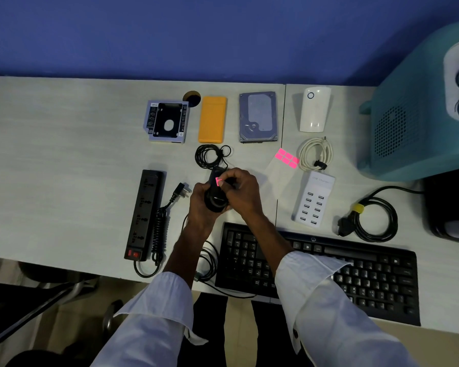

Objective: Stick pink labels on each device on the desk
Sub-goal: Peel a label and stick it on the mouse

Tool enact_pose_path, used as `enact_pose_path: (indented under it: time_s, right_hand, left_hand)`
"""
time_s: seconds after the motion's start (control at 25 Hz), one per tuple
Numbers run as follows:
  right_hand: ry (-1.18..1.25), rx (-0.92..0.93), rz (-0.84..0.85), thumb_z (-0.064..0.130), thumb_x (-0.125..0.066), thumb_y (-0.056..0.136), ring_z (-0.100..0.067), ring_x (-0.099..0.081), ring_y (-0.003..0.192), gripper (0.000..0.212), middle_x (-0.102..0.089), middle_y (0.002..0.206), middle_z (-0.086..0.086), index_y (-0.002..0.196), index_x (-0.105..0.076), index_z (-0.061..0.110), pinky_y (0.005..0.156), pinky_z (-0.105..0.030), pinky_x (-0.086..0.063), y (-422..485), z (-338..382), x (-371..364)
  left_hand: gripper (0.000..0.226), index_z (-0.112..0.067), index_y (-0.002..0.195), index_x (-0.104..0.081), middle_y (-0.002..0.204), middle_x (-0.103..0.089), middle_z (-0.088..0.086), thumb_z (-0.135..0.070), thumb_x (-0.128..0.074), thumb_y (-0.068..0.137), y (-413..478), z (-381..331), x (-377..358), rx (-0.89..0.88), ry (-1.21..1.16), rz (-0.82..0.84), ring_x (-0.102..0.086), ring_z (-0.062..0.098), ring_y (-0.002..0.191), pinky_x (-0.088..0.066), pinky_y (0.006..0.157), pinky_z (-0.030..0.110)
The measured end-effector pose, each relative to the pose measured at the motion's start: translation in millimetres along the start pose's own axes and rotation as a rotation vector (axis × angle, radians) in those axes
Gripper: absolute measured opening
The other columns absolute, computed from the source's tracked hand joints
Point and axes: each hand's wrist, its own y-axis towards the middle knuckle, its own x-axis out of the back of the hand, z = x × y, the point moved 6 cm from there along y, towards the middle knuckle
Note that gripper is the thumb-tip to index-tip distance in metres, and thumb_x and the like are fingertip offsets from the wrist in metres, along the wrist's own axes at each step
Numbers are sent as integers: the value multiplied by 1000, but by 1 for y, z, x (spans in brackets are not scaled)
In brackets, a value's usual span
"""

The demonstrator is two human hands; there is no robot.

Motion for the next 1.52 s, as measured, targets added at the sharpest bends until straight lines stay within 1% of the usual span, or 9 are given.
enact_pose_path:
  time_s: [0.32, 0.52, 0.76, 0.96, 1.08, 1.2, 1.28, 1.36, 1.52]
  right_hand:
    - [5, -19, 6, 6, -73, 82, -16, -70, 89, 10, -74, 90, -2, 85, -72, 16, 86, -33, -58, 1, -3, 0]
    - [31, -23, -3, 6, -75, 80, -13, -70, 87, 13, -74, 88, 2, 83, -71, 19, 84, -32, -58, 0, -3, 2]
    - [120, -121, -79, 9, -82, 71, -13, -70, 93, 38, -73, 98, 2, 100, -62, 22, 83, -32, -58, 1, -10, 8]
    - [159, -128, -82, 12, -83, 74, -12, -70, 94, 45, -73, 102, 1, 113, -61, 20, 85, -32, -59, -2, -12, 10]
    - [174, -166, -48, 11, -85, 72, -17, -70, 94, 53, -71, 109, -5, 117, -59, 24, 85, -32, -58, -2, -17, 16]
    - [152, -198, -122, 15, -83, 76, -18, -69, 91, 48, -71, 105, -6, 118, -59, 19, 85, -28, -55, -9, -22, 35]
    - [129, -201, -179, 16, -80, 79, -17, -69, 89, 43, -72, 101, -4, 117, -60, 18, 85, -27, -54, -14, -26, 51]
    - [95, -186, -220, 13, -78, 80, -15, -68, 86, 38, -72, 96, -3, 114, -62, 18, 84, -26, -53, -15, -27, 65]
    - [17, -148, -304, 8, -72, 79, -13, -67, 82, 34, -69, 98, 2, 109, -62, 19, 79, -29, -55, -14, -24, 91]
  left_hand:
    - [39, -10, 100, -65, 87, -74, 7, -25, -29, 95, 2, 3, 1, 0, -10, 16, -70, 18, 81, -55, 70, 34]
    - [37, -10, 99, -64, 86, -74, 7, -25, -30, 95, 5, 6, 2, 10, -34, 13, -70, 18, 81, -57, 64, 32]
    - [37, -8, 98, -65, 87, -73, 10, -26, -33, 94, 12, 9, 8, 15, -4, -13, -69, 22, 84, -55, 74, 40]
    - [29, -12, 99, -64, 82, -71, 6, -22, -37, 95, 9, 6, 6, -13, 92, -93, -66, 18, 75, -55, 61, 29]
    - [35, -22, 125, -61, 109, -69, 5, -19, -44, 95, 16, -3, 8, -165, 333, -149, -66, 19, 94, -52, 75, 30]
    - [49, -24, 142, -46, 122, -66, 4, -19, -47, 93, 23, -16, -11, -450, 726, -96, -61, 15, 111, -48, 93, 33]
    - [60, -18, 148, -36, 122, -65, 9, -24, -48, 89, 30, -16, -27, -621, 1009, -86, -59, 15, 112, -44, 93, 28]
    - [66, -18, 150, -32, 122, -60, 18, -31, -51, 88, 34, -11, -37, -693, 1242, -168, -55, 25, 111, -39, 91, 27]
    - [68, -20, 147, -37, 137, -46, 18, -27, -65, 85, 25, -1, -49, -794, 1331, -247, -46, 33, 122, -36, 96, 28]
